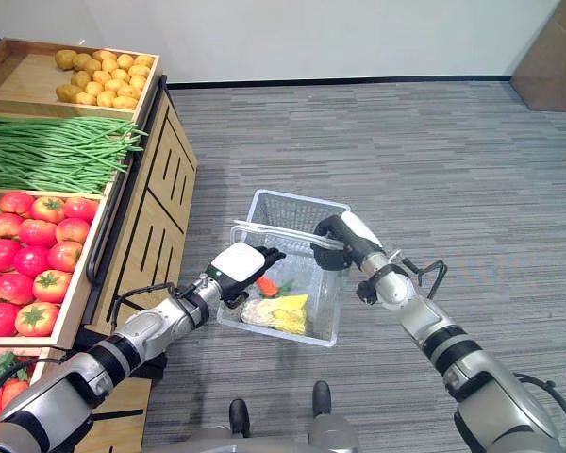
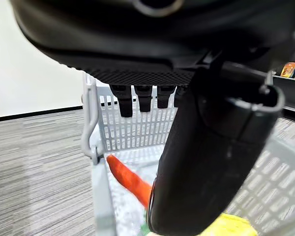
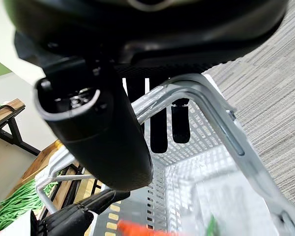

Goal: Get the vegetables into the basket

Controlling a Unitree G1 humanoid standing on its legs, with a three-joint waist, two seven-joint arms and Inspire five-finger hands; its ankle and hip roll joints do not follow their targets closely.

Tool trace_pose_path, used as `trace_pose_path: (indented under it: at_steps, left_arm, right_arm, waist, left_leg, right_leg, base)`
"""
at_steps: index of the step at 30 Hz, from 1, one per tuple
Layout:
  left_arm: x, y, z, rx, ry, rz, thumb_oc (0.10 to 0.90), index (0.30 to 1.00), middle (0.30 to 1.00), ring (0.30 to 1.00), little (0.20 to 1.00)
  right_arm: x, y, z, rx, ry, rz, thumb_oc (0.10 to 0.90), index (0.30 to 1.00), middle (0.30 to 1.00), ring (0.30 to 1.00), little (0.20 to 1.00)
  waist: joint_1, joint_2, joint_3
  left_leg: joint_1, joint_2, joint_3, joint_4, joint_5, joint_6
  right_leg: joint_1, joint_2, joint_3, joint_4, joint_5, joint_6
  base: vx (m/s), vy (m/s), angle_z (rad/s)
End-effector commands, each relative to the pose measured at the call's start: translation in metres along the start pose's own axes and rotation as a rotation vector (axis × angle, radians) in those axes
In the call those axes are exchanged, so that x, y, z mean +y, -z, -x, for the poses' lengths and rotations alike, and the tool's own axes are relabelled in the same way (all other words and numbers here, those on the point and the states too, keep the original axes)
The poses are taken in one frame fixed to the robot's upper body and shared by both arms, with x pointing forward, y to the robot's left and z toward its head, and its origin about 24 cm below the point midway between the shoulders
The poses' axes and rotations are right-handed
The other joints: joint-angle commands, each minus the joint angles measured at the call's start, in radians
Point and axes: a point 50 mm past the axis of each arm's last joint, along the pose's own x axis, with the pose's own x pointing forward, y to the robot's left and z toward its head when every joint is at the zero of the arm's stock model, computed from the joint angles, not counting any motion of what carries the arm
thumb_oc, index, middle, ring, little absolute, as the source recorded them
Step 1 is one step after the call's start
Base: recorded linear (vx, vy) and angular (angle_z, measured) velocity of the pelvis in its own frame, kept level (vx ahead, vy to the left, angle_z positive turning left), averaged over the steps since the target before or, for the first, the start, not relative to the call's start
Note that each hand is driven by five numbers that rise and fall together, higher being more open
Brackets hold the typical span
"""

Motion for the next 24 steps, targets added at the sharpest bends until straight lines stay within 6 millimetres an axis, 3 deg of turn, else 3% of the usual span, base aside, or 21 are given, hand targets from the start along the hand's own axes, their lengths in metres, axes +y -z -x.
trace_pose_path:
  at_steps: [1,4,5,8,9,10,11,15,17,18,20,21,22,23,24]
  left_arm:
    - [0.035,0.000,-0.012,-0.042,-0.165,0.020,0.900,1.000,1.000,1.000,1.000]
    - [0.043,-0.008,-0.012,-0.074,-0.200,0.099,0.900,1.000,1.000,1.000,1.000]
    - [0.057,-0.029,-0.010,-0.186,-0.223,0.278,0.900,1.000,1.000,1.000,1.000]
    - [0.074,-0.048,-0.003,-0.336,-0.195,0.438,0.900,1.000,1.000,1.000,1.000]
    - [0.077,-0.056,0.000,-0.398,-0.154,0.563,0.900,1.000,1.000,1.000,1.000]
    - [0.087,-0.060,0.006,-0.473,-0.126,0.827,0.900,1.000,1.000,1.000,1.000]
    - [0.092,-0.060,0.008,-0.508,-0.112,0.972,0.900,1.000,1.000,1.000,1.000]
    - [0.083,-0.061,0.015,-0.542,-0.016,1.329,0.900,1.000,1.000,1.000,1.000]
    - [0.081,-0.059,0.022,-0.554,0.014,1.417,0.900,1.000,1.000,1.000,1.000]
    - [0.079,-0.051,0.030,-0.531,0.008,1.449,0.900,1.000,1.000,1.000,1.000]
    - [0.079,-0.051,0.030,-0.530,0.009,1.449,0.900,1.000,1.000,1.000,1.000]
    - [0.063,-0.036,0.042,-0.436,0.000,1.532,0.900,1.000,1.000,1.000,1.000]
    - [0.062,-0.036,0.042,-0.435,0.000,1.533,0.900,1.000,1.000,1.000,1.000]
    - [0.038,-0.025,0.051,-0.313,-0.003,1.623,0.900,1.000,1.000,1.000,1.000]
    - [0.038,-0.025,0.051,-0.313,-0.003,1.623,0.900,1.000,1.000,1.000,1.000]
  right_arm:
    - [-0.043,-0.049,-0.014,-0.247,0.260,-0.128,0.400,0.300,0.300,0.300,0.300]
    - [-0.042,-0.037,-0.013,-0.193,0.281,-0.119,0.400,0.300,0.300,0.300,0.300]
    - [-0.042,-0.021,-0.011,-0.111,0.311,-0.126,0.400,0.300,0.300,0.300,0.300]
    - [-0.043,-0.007,-0.011,-0.041,0.327,-0.114,0.400,0.300,0.300,0.300,0.300]
    - [-0.044,0.000,-0.011,-0.006,0.332,-0.111,0.400,0.300,0.300,0.300,0.300]
    - [-0.046,0.009,-0.010,0.042,0.333,-0.106,0.400,0.300,0.300,0.300,0.300]
    - [-0.044,0.017,-0.009,0.081,0.331,-0.105,0.400,0.300,0.300,0.300,0.300]
    - [-0.036,0.043,-0.002,0.212,0.307,-0.087,0.400,0.300,0.300,0.300,0.300]
    - [-0.034,0.055,0.005,0.264,0.301,-0.073,0.400,0.300,0.300,0.300,0.300]
    - [-0.031,0.071,0.016,0.332,0.302,-0.071,0.400,0.300,0.300,0.300,0.300]
    - [-0.031,0.071,0.016,0.331,0.301,-0.071,0.400,0.300,0.300,0.300,0.300]
    - [-0.025,0.094,0.035,0.429,0.319,-0.107,0.400,0.300,0.300,0.300,0.300]
    - [-0.025,0.094,0.036,0.430,0.318,-0.107,0.400,0.300,0.300,0.300,0.300]
    - [-0.018,0.109,0.051,0.495,0.328,-0.138,0.400,0.300,0.300,0.300,0.300]
    - [-0.018,0.109,0.052,0.495,0.327,-0.138,0.400,0.300,0.300,0.300,0.300]
  waist:
    - [0.019,-0.058,-0.128]
    - [0.020,-0.056,-0.128]
    - [0.023,-0.053,-0.129]
    - [0.024,-0.050,-0.132]
    - [0.024,-0.047,-0.133]
    - [0.022,-0.043,-0.137]
    - [0.022,-0.040,-0.140]
    - [0.020,-0.035,-0.143]
    - [0.022,-0.033,-0.142]
    - [0.025,-0.031,-0.141]
    - [0.024,-0.032,-0.142]
    - [0.031,-0.031,-0.137]
    - [0.030,-0.031,-0.139]
    - [0.032,-0.030,-0.135]
    - [0.031,-0.029,-0.136]
  left_leg:
    - [-0.004,0.109,-0.019,0.000,-0.048,-0.112]
    - [-0.003,0.108,-0.021,0.000,-0.048,-0.110]
    - [-0.005,0.106,-0.024,0.000,-0.046,-0.107]
    - [-0.004,0.104,-0.027,0.000,-0.044,-0.106]
    - [-0.002,0.103,-0.026,0.000,-0.044,-0.105]
    - [0.003,0.100,-0.025,0.000,-0.045,-0.103]
    - [0.006,0.099,-0.025,0.000,-0.045,-0.102]
    - [0.009,0.096,-0.027,0.000,-0.044,-0.100]
    - [0.009,0.095,-0.029,0.000,-0.043,-0.100]
    - [0.008,0.094,-0.030,0.000,-0.041,-0.100]
    - [0.008,0.094,-0.030,0.000,-0.041,-0.100]
    - [0.007,0.093,-0.033,0.000,-0.037,-0.100]
    - [0.007,0.093,-0.033,0.000,-0.038,-0.100]
    - [0.006,0.093,-0.036,0.000,-0.034,-0.100]
    - [0.006,0.093,-0.036,0.000,-0.034,-0.100]
  right_leg:
    - [0.035,-0.103,-0.040,-0.001,-0.043,0.109]
    - [0.035,-0.103,-0.042,-0.001,-0.043,0.108]
    - [0.036,-0.105,-0.046,-0.001,-0.041,0.107]
    - [0.038,-0.105,-0.047,-0.001,-0.039,0.107]
    - [0.041,-0.105,-0.048,-0.001,-0.040,0.107]
    - [0.043,-0.107,-0.045,-0.001,-0.037,0.107]
    - [0.044,-0.108,-0.045,-0.001,-0.035,0.107]
    - [0.046,-0.107,-0.039,-0.001,-0.033,0.103]
    - [0.047,-0.106,-0.039,-0.001,-0.032,0.102]
    - [0.047,-0.106,-0.041,-0.001,-0.032,0.102]
    - [0.047,-0.106,-0.041,-0.001,-0.032,0.102]
    - [0.048,-0.106,-0.043,-0.001,-0.031,0.102]
    - [0.048,-0.106,-0.044,-0.001,-0.031,0.102]
    - [0.047,-0.106,-0.045,-0.001,-0.030,0.101]
    - [0.047,-0.106,-0.045,-0.001,-0.030,0.101]
  base:
    - [0.00,0.000,0.00]
    - [0.00,0.000,0.00]
    - [0.00,0.000,0.00]
    - [0.00,0.008,0.03]
    - [0.00,0.000,0.00]
    - [0.00,0.000,0.00]
    - [0.00,0.000,0.00]
    - [0.00,0.000,0.00]
    - [0.00,0.000,0.00]
    - [0.00,0.000,0.00]
    - [0.00,0.000,0.00]
    - [0.00,0.000,0.00]
    - [-0.04,-0.006,0.00]
    - [0.00,0.000,0.00]
    - [0.00,0.000,0.00]
